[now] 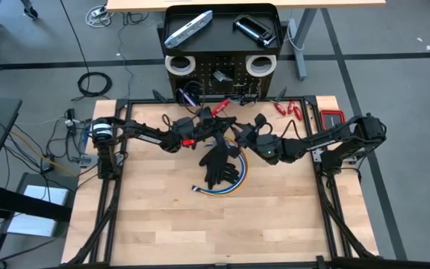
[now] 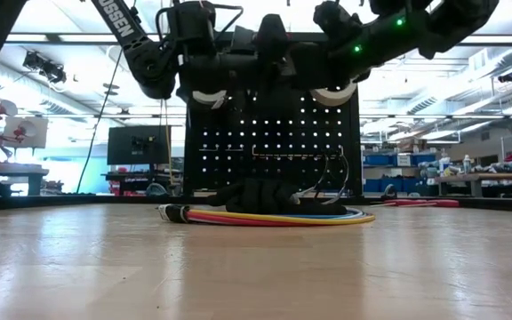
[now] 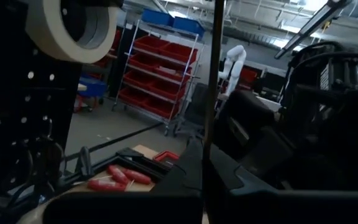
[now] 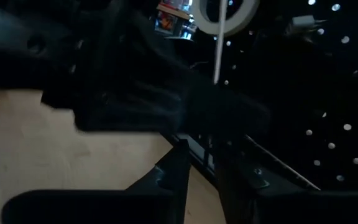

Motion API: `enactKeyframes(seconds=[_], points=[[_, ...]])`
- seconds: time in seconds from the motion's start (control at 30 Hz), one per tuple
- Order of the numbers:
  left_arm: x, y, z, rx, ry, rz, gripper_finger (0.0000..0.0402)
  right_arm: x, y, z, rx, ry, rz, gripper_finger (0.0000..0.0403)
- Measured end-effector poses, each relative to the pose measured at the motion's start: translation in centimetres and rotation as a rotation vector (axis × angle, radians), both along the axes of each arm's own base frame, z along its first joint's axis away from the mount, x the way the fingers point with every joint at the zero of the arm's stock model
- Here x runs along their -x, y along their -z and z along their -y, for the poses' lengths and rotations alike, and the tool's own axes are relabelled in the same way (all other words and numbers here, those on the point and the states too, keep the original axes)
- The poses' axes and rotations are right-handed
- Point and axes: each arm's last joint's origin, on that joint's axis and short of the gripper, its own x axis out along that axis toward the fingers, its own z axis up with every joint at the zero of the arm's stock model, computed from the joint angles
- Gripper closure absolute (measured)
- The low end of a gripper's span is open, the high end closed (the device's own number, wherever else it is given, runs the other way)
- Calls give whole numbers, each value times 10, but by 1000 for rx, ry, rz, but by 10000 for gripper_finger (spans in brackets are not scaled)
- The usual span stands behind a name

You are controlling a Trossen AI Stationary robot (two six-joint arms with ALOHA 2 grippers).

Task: Hang tools onto peg board
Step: Hang the red allen wrench on the peg board

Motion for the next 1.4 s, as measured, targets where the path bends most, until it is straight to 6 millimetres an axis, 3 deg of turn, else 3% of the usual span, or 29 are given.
enactKeyframes(seconds=[0.3,0.83,1.1,1.4], points=[[0,1,-1,32,-7,-4,401,0,-1,3,-10,6,25,391],[-1,0,3,78,21,26,401,0,-1,8,-7,8,19,357],[-1,1,2,96,2,21,401,0,-1,10,-13,-3,19,392],[-1,2,1,64,1,1,373,0,0,10,-57,5,60,394]])
